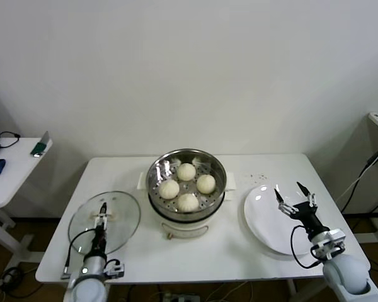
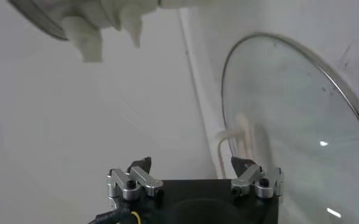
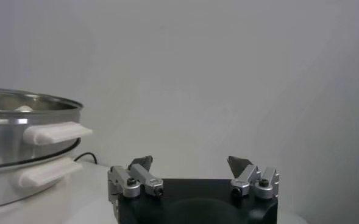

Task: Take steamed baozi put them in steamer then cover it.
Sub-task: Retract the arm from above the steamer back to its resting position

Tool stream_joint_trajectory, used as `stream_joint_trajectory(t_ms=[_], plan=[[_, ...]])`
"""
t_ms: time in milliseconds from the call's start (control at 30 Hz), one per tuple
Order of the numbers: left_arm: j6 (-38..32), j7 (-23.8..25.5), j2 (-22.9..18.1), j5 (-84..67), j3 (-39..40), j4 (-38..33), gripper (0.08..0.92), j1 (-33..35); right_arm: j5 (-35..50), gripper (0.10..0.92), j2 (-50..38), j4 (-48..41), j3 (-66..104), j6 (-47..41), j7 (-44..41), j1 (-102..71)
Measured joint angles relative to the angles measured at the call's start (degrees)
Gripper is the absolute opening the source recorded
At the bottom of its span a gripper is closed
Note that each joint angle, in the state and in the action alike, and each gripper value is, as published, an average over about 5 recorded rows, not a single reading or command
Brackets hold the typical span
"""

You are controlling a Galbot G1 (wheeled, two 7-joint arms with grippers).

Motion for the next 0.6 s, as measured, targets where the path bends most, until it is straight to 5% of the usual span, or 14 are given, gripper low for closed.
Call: stream_joint_trajectory(t_ms=[600], plan=[[1.02, -3.33, 0.42, -0.43, 0.59, 8.21, 0.818, -7.52, -2.32, 0.823, 1.22, -1.9, -0.72, 0.58, -0.74, 0.92]])
